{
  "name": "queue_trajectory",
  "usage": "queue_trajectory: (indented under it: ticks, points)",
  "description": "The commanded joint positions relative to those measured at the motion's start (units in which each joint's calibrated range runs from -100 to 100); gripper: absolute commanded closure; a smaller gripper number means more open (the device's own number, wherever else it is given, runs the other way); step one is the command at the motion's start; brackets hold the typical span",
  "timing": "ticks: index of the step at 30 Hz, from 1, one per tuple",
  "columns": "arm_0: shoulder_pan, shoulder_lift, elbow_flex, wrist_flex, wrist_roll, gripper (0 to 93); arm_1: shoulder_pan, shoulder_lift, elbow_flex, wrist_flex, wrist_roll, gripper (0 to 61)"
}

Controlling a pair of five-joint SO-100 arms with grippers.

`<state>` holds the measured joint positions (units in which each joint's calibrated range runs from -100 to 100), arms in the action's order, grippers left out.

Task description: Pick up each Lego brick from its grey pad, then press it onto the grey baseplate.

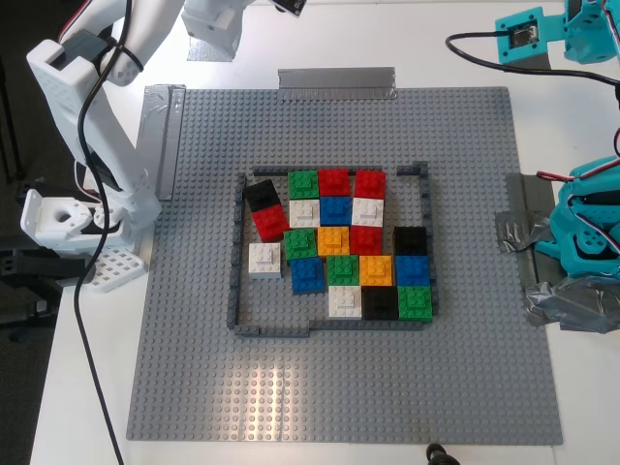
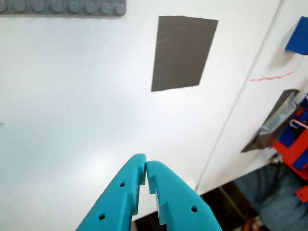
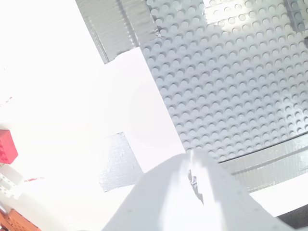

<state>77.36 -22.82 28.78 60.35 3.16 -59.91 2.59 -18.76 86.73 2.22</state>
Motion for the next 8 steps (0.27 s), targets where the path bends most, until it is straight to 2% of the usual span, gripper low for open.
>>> queue_trajectory:
  ticks: [1, 8]
  points:
    - [0.1, -2.2, -2.0, -2.7, -0.3, 92.7, 0.5, -2.0, -1.8, -1.0, 0.0, 61.2]
    - [0.5, -2.2, -3.5, -4.5, -0.3, 92.7, 0.3, -3.1, 0.3, -1.5, 0.0, 61.2]
